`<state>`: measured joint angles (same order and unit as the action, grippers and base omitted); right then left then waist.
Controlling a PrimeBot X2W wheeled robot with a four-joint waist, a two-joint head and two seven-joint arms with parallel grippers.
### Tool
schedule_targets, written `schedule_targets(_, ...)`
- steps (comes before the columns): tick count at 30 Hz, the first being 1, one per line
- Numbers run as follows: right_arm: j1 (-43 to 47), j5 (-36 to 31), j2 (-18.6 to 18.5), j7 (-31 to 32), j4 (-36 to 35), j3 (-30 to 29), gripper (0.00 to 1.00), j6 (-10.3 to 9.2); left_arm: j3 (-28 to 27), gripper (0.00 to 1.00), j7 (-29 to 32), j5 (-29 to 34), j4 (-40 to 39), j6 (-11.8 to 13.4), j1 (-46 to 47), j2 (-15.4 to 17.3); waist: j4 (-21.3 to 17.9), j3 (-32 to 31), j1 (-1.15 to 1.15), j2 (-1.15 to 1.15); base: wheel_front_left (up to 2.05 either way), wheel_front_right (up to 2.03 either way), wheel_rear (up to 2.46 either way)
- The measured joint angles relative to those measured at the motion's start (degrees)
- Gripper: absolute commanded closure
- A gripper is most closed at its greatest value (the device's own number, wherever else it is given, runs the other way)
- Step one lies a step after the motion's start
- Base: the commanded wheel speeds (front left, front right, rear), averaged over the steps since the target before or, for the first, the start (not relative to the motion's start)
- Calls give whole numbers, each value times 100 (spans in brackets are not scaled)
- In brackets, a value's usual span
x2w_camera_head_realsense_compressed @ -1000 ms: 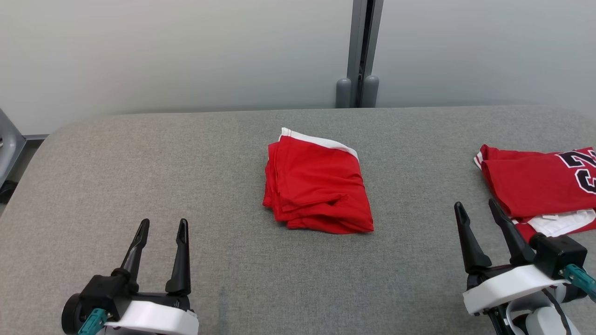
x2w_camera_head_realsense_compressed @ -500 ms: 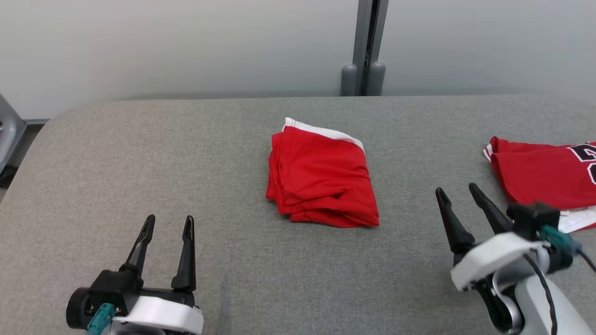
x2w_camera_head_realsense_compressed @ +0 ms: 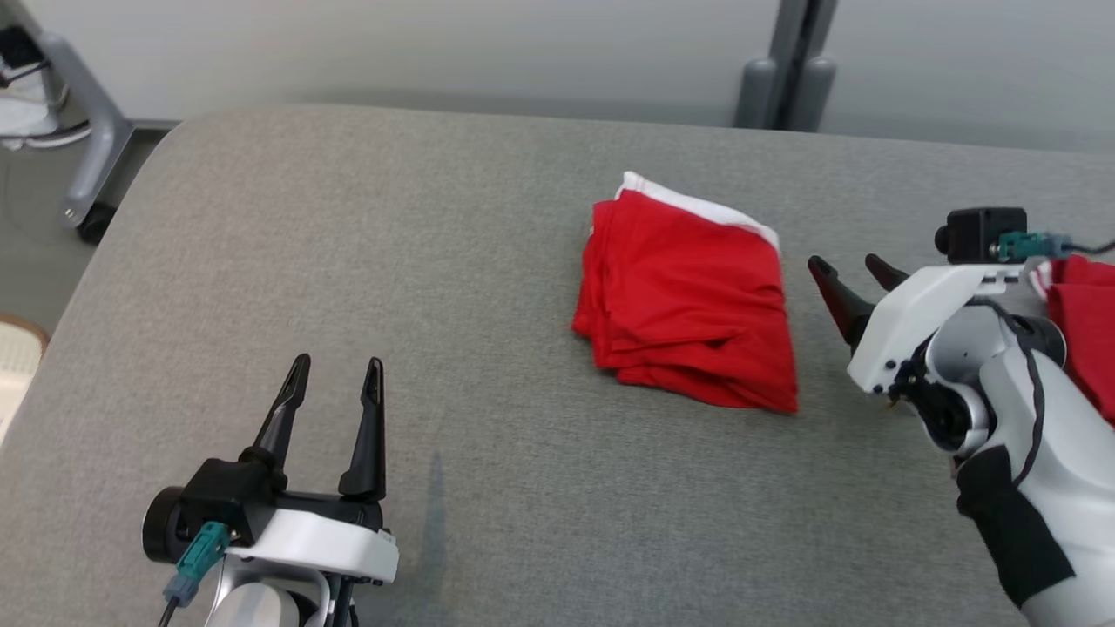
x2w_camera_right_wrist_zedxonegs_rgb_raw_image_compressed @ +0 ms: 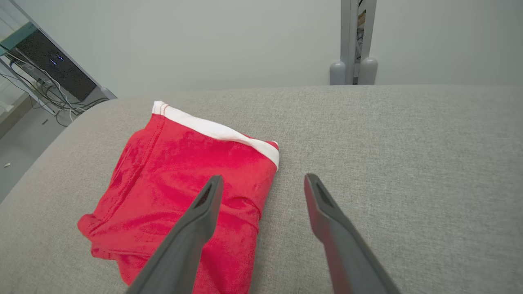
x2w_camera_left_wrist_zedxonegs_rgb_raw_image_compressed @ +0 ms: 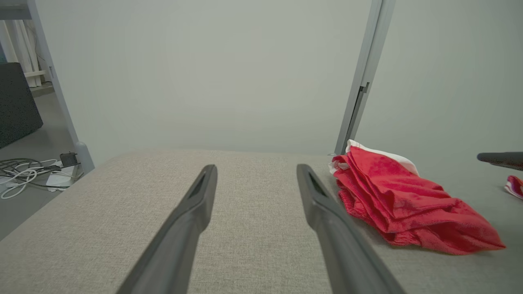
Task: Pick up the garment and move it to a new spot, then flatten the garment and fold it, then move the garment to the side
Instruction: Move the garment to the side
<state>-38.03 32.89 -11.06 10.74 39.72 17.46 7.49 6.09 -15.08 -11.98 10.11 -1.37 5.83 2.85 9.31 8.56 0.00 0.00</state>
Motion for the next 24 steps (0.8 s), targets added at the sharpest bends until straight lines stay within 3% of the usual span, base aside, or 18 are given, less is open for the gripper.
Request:
schedule_targets(10, -987, 682, -48, 926, 1859, 15, 0, 0, 185, 0, 0, -179, 25, 67, 190, -1, 726, 472, 0, 0, 0, 0, 0)
schedule_targets(18, -1127, 1038, 16, 1314, 2220, 92, 0, 0, 210, 0, 0, -225, 34, 92, 202, -1, 926, 540, 0, 0, 0, 0, 0)
schedule_targets(19, -1128, 1068, 22, 1315, 2218, 114, 62, 0, 204, 0, 0, -225, 40, 91, 203, -2, 923, 536, 0, 0, 0, 0, 0)
schedule_targets(20, -1128, 1112, 32, 1263, 2198, 133, 100, 0, 201, 0, 0, -225, 45, 91, 204, -3, 918, 531, 0, 0, 0, 0, 0)
schedule_targets(24, -1095, 1161, 46, 966, 2147, 256, 100, 0, 194, 0, 0, -224, 58, 91, 231, -3, 859, 493, 0, 0, 0, 0, 0)
